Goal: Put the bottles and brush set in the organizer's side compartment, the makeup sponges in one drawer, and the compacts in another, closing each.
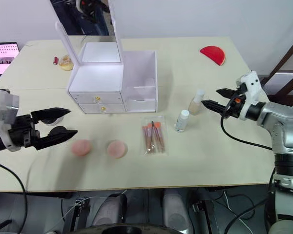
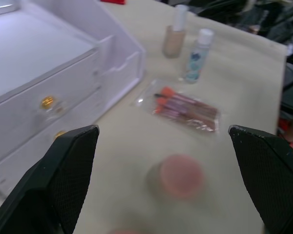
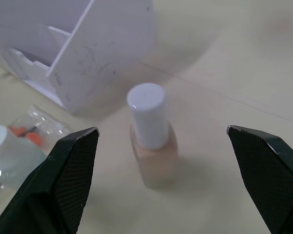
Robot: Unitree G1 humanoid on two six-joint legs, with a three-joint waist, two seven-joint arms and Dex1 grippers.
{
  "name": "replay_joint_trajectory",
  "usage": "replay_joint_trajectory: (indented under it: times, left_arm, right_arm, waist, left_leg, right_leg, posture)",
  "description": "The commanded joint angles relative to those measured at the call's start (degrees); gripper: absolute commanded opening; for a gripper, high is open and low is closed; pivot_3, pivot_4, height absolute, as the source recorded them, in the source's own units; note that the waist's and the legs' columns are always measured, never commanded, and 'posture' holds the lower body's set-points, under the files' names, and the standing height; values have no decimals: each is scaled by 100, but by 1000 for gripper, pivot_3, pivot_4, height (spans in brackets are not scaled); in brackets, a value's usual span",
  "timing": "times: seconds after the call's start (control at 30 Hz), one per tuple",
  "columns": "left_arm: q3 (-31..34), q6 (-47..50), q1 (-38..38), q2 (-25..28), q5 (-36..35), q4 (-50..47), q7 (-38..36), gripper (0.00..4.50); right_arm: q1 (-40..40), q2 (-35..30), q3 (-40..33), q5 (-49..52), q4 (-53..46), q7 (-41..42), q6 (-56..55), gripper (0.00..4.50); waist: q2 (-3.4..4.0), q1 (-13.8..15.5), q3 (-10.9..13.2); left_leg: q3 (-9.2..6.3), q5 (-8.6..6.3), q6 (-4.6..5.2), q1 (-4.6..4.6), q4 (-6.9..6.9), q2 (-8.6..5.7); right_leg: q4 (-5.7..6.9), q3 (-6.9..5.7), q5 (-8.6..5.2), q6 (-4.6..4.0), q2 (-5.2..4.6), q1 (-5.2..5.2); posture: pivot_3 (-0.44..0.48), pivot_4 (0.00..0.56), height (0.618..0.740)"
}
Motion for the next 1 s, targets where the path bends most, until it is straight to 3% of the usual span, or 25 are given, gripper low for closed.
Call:
replay_joint_trajectory:
  times: [0.03,0.3,0.9,0.93,1.0]
  left_arm:
    - [-41,80,-14,59,-176,-332,164,4471]
    - [-42,185,6,18,-435,-617,463,4471]
    - [-137,231,-121,92,-737,-864,815,4471]
    - [-136,232,-123,97,-746,-863,819,4500]
    - [-139,220,-115,107,-749,-858,820,4500]
  right_arm:
    - [-330,92,69,-162,195,-77,-84,4500]
    - [-636,271,174,-365,647,-85,-232,4500]
    - [-750,655,195,-432,696,-114,-342,4500]
    - [-744,666,189,-405,650,-98,-325,3918]
    - [-722,677,181,-359,554,-69,-276,3163]
  waist:
    - [0,-5,0]
    - [1,-5,0]
    - [3,-3,2]
    - [3,-4,2]
    - [3,-5,2]
  left_leg:
    - [0,0,0,0,0,0]
    - [0,0,0,0,2,0]
    - [0,0,0,0,2,0]
    - [0,0,0,0,2,0]
    - [0,0,0,0,2,0]
  right_leg:
    - [0,0,0,0,0,0]
    - [0,0,0,-1,1,1]
    - [0,1,1,-1,1,1]
    - [0,1,1,-1,1,1]
    - [0,1,1,-1,2,1]
  posture:
    - [0,150,739]
    - [0,150,739]
    - [0,150,739]
    - [0,150,739]
    - [0,150,739]
